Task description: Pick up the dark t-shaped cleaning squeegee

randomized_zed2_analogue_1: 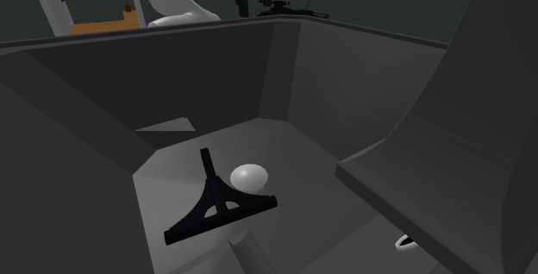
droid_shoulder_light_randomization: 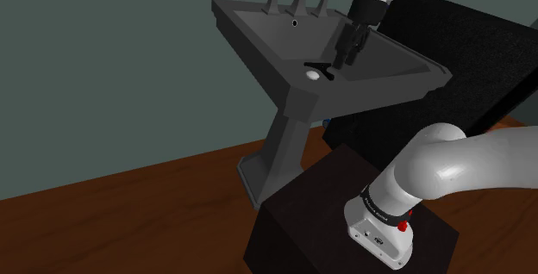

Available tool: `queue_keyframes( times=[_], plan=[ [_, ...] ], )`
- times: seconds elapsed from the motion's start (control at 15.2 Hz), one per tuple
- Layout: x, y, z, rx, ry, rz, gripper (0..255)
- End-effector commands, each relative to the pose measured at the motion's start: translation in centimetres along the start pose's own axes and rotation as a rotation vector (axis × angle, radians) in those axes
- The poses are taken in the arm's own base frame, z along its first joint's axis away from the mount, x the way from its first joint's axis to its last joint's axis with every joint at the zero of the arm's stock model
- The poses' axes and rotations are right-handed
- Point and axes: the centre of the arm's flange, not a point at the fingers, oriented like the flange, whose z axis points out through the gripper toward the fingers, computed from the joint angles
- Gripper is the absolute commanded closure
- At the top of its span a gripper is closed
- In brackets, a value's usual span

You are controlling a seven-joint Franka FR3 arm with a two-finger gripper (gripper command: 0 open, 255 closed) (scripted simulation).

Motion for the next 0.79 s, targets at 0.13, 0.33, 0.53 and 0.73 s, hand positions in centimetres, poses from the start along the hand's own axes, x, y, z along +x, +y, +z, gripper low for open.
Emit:
queue_keyframes(
  times=[0.13, 0.33, 0.53, 0.73],
  plan=[
    [1.6, 1.9, 0.7, -0.002, 0.006, 0.042, 0],
    [3.9, 4.8, 1.6, -0.005, 0.014, 0.106, 0],
    [6.0, 7.9, 2.6, -0.009, 0.022, 0.169, 0],
    [7.9, 11.1, 3.5, -0.012, 0.031, 0.233, 0]
  ],
)
